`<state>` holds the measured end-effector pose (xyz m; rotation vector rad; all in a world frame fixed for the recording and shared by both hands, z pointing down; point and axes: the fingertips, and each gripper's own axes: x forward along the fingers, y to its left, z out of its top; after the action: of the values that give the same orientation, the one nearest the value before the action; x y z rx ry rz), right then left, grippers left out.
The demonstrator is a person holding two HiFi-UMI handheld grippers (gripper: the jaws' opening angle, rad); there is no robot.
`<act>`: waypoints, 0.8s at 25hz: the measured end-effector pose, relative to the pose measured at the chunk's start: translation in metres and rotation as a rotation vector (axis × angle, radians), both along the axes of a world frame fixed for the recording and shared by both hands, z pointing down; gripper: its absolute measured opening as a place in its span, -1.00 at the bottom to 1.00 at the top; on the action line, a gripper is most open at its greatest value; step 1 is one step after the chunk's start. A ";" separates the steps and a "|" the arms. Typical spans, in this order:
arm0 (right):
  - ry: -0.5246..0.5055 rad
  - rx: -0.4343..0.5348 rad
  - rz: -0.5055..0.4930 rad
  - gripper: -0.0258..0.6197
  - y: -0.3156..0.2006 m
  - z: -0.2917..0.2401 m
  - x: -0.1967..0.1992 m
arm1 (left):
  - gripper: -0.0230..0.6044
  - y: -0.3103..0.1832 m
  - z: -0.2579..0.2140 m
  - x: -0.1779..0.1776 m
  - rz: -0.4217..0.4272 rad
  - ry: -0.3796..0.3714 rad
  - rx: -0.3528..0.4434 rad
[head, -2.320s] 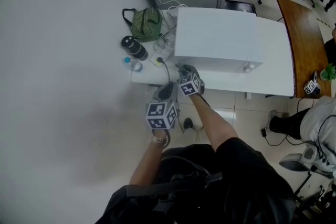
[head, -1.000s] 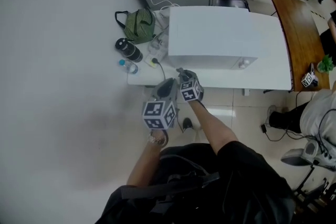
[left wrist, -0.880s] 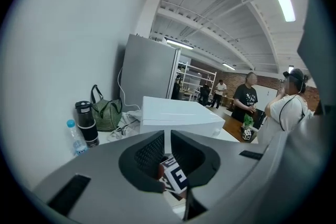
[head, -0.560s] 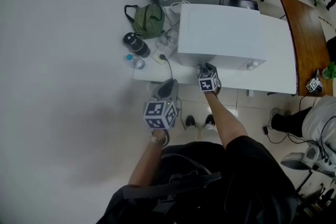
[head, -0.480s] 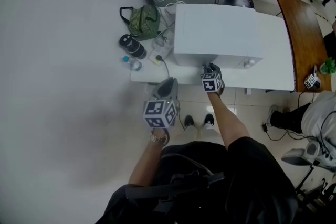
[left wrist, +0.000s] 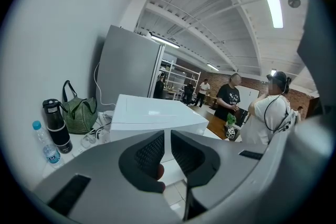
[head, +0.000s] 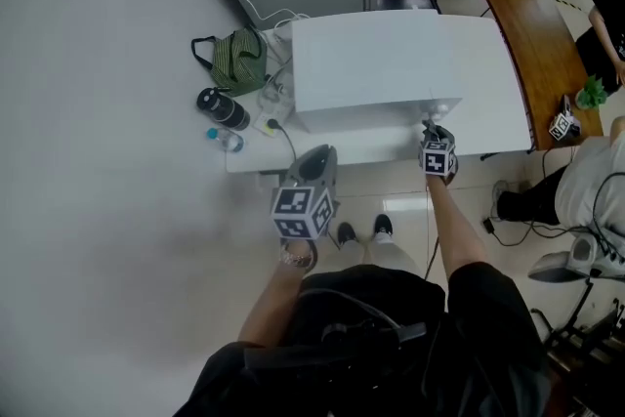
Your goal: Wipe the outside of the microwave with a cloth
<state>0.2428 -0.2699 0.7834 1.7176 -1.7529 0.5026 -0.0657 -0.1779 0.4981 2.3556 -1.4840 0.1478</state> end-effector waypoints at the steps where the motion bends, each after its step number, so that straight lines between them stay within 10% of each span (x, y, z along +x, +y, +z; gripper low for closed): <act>1: -0.028 0.009 -0.004 -0.77 0.007 -0.012 -0.006 | -0.78 -0.002 -0.002 0.000 0.002 0.003 0.004; 6: -0.253 0.086 -0.089 -0.77 0.041 -0.152 -0.069 | -0.78 -0.005 -0.010 -0.018 0.004 0.026 0.029; 11: -0.572 -0.048 -0.493 -0.77 -0.037 -0.278 -0.192 | -0.78 -0.018 -0.015 -0.035 -0.023 0.055 0.045; 20: -0.762 -0.460 -0.550 -0.77 -0.219 -0.232 -0.381 | -0.78 -0.040 -0.007 -0.069 -0.137 0.045 0.030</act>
<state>-0.1380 -0.4887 0.5512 0.6943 -2.2614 1.2868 -0.1343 -0.2182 0.4909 2.2553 -1.6299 0.0382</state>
